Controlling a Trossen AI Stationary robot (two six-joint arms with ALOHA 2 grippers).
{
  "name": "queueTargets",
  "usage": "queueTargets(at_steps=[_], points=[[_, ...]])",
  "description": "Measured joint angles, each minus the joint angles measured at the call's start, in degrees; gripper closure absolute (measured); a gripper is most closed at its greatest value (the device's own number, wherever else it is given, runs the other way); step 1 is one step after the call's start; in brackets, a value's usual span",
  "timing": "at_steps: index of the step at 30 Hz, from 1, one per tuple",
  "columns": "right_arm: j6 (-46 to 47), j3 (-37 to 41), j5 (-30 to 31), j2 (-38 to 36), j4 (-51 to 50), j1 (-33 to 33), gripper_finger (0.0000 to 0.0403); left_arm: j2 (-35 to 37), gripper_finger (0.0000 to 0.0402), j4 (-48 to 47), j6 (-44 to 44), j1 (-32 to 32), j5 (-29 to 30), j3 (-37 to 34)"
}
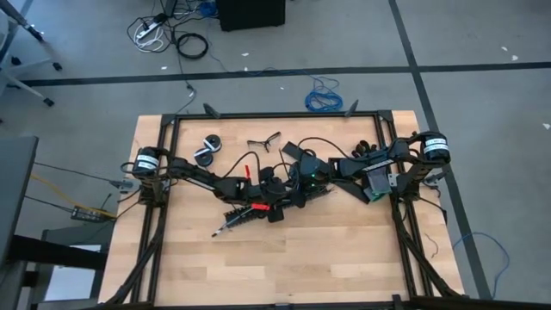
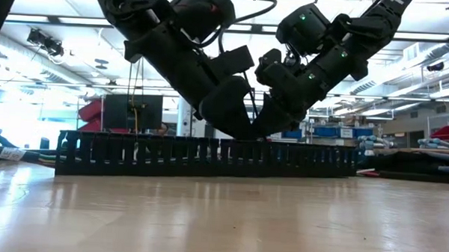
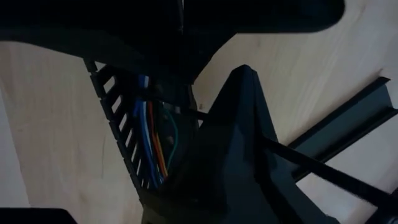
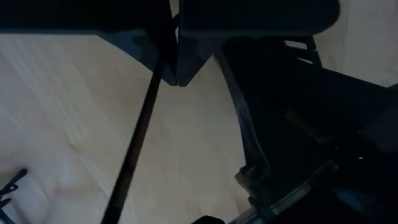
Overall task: Ziptie cables
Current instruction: Put the wrapped cables into the black cable duct
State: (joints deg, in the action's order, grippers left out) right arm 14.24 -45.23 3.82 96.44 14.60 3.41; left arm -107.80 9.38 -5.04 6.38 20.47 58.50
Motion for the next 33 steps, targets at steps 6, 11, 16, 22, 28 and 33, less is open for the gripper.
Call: queueTargets(at_steps=[6,11,16,22,28,33], points=[[0.7,0.0,2.4,0.0,-0.1,-1.0,0.0403,0.2,0.0401,-0.3,0.7,0.2,0.0,1.6],[0.7,0.0,3.1,0.0,-1.8,-1.1,0.0403,0.3,0.0401,-1.5,2.2,1.1,0.0,3.8],[1.6,1.0,4.3,0.0,-1.5,-1.2,0.0403,0.3,0.0401,-3.4,3.4,1.7,0.0,5.2],[2.7,2.7,4.6,0.0,1.0,-2.1,0.0403,0.3,0.0401,-5.5,3.4,1.2,1.1,5.4],[3.3,2.8,4.5,0.1,4.9,-3.6,0.0402,0.4,0.0401,-6.1,3.1,0.6,2.3,5.4],[3.2,2.8,4.8,0.1,5.6,-4.4,0.0402,0.4,0.0401,-6.1,3.0,0.5,2.2,5.4]])
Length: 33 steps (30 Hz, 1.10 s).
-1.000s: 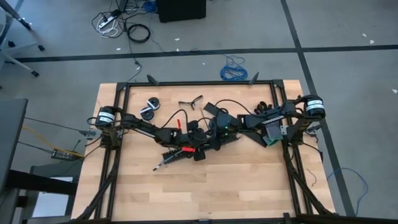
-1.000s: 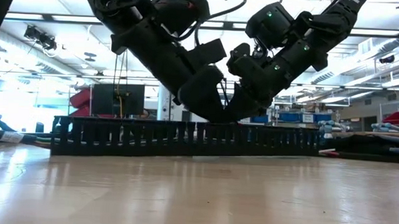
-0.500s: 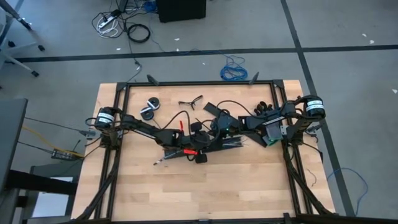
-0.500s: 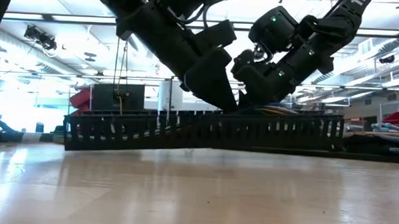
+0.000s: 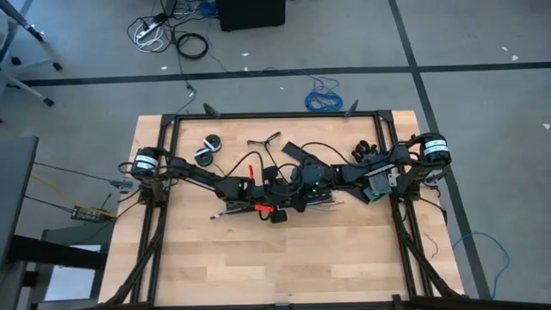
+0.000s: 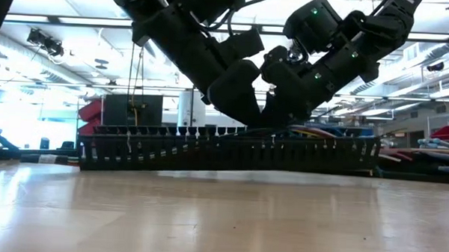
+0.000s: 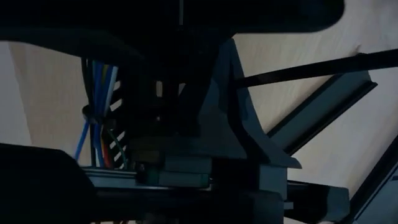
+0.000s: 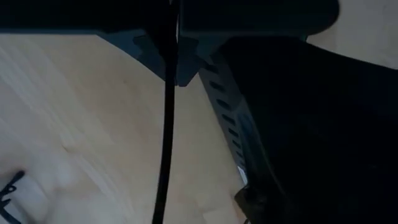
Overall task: Ziptie cables
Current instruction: Put the wrapped cables into the black cable duct
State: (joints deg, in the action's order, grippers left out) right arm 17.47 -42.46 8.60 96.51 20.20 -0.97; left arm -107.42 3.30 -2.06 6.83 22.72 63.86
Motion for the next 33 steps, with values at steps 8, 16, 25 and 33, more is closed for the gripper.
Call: queueTargets(at_steps=[8,16,25,33], points=[[-1.4,0.0,3.3,0.0,-0.1,-0.1,0.0402,0.0,0.0401,0.1,-0.2,0.0,0.3,0.0],[-4.8,0.0,3.6,0.0,2.7,-0.1,0.0384,0.0,0.0401,0.3,-1.1,0.0,-0.2,0.0],[-4.7,-0.2,-0.9,-0.9,1.4,0.6,0.0255,0.0,0.0401,-0.7,-1.5,0.1,-1.2,0.0],[-2.5,-0.5,-7.9,-2.8,-1.6,2.9,0.0188,0.1,0.0401,-1.8,-2.7,0.2,-1.2,0.1]])
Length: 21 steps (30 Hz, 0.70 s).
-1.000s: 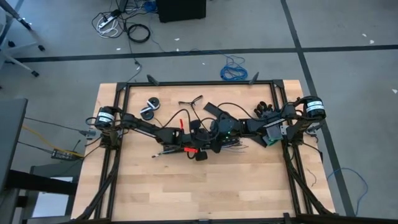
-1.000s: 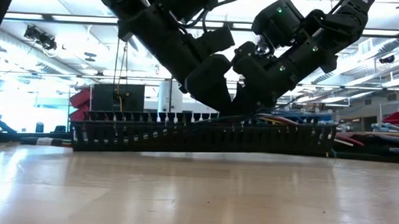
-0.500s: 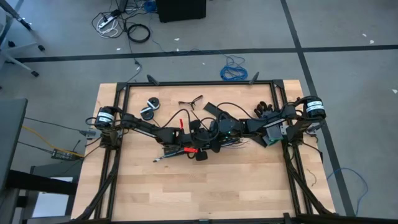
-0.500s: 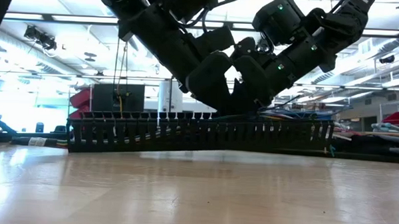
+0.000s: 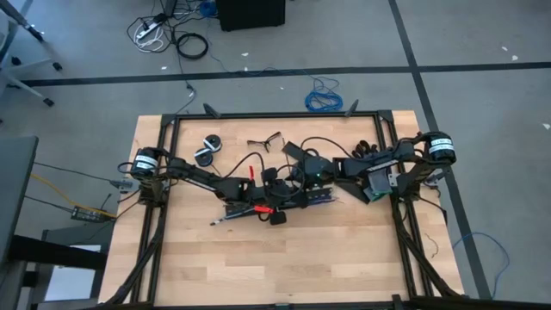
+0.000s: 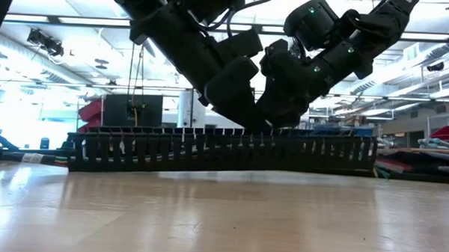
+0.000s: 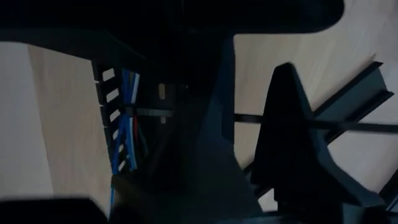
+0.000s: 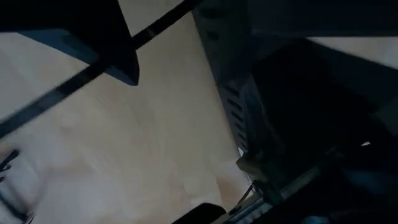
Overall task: Ziptie cables
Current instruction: Put the wrapped cables into the black cable duct
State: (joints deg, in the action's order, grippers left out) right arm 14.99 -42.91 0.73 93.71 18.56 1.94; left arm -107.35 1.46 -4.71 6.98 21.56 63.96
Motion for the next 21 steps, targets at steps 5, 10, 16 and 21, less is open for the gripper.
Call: queueTargets(at_steps=[5,10,16,21], points=[[1.5,0.0,-4.2,0.0,-0.6,0.6,0.0184,0.0,0.0401,-1.2,0.0,0.0,0.0,0.0],[1.0,0.0,-4.8,-0.7,-1.4,0.6,0.0186,0.0,0.0401,-3.2,0.0,-0.1,0.4,0.0],[0.4,0.0,-9.4,-2.2,-6.8,0.4,0.0187,-0.1,0.0401,-5.5,-0.2,-0.9,4.4,-0.1],[-0.2,0.0,-7.3,-2.1,-7.6,0.4,0.0186,-0.1,0.0401,-5.4,-1.3,-1.4,2.6,-0.1]])
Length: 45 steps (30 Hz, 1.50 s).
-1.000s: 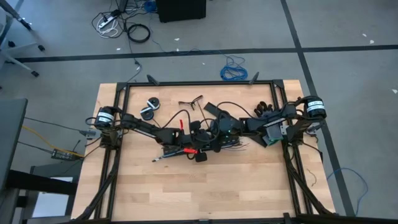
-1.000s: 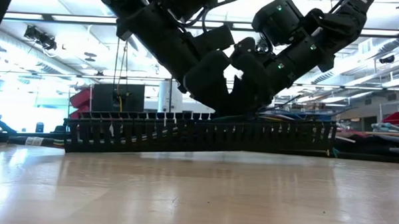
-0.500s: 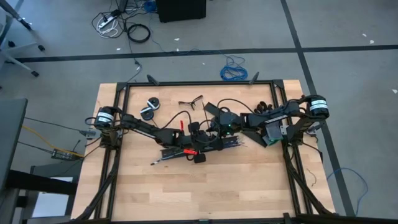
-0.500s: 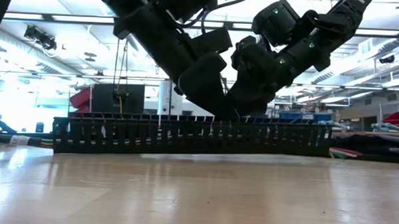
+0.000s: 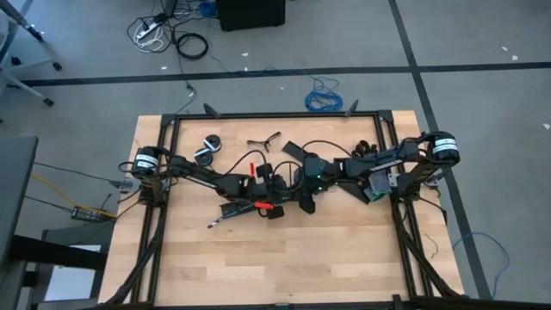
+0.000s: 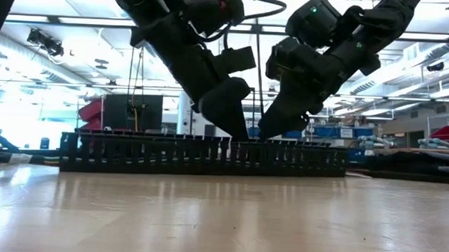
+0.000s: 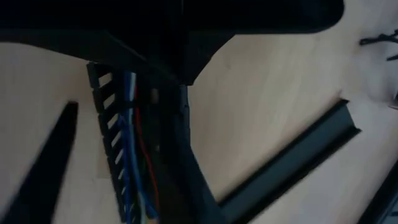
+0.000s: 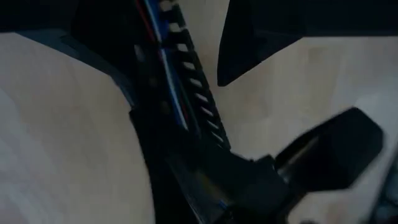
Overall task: Ziptie cables
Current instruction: Put the wrapped cables into the black cable duct
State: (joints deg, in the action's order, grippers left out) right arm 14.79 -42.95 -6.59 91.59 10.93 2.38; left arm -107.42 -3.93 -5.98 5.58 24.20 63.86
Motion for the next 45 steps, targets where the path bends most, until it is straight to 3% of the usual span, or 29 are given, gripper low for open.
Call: queueTargets(at_steps=[6,10,19,34,45], points=[[-4.0,0.0,7.3,0.0,-0.3,0.0,0.0191,0.0,0.0401,-0.3,-0.5,0.1,-0.1,0.0],[-4.8,0.0,10.1,0.0,-0.4,0.2,0.0217,0.0,0.0401,0.1,-0.5,0.7,-1.0,0.0],[-6.5,0.0,11.2,0.1,-0.3,-0.1,0.039,0.0,0.0401,0.1,-0.4,0.8,-1.3,0.0],[-6.9,0.0,11.6,0.1,0.0,-0.5,0.0402,0.0,0.0388,0.8,0.0,0.9,-1.3,0.0],[-6.9,0.1,11.5,0.1,0.1,-0.5,0.0402,0.0,0.0241,1.6,2.8,1.3,-1.6,0.0]])
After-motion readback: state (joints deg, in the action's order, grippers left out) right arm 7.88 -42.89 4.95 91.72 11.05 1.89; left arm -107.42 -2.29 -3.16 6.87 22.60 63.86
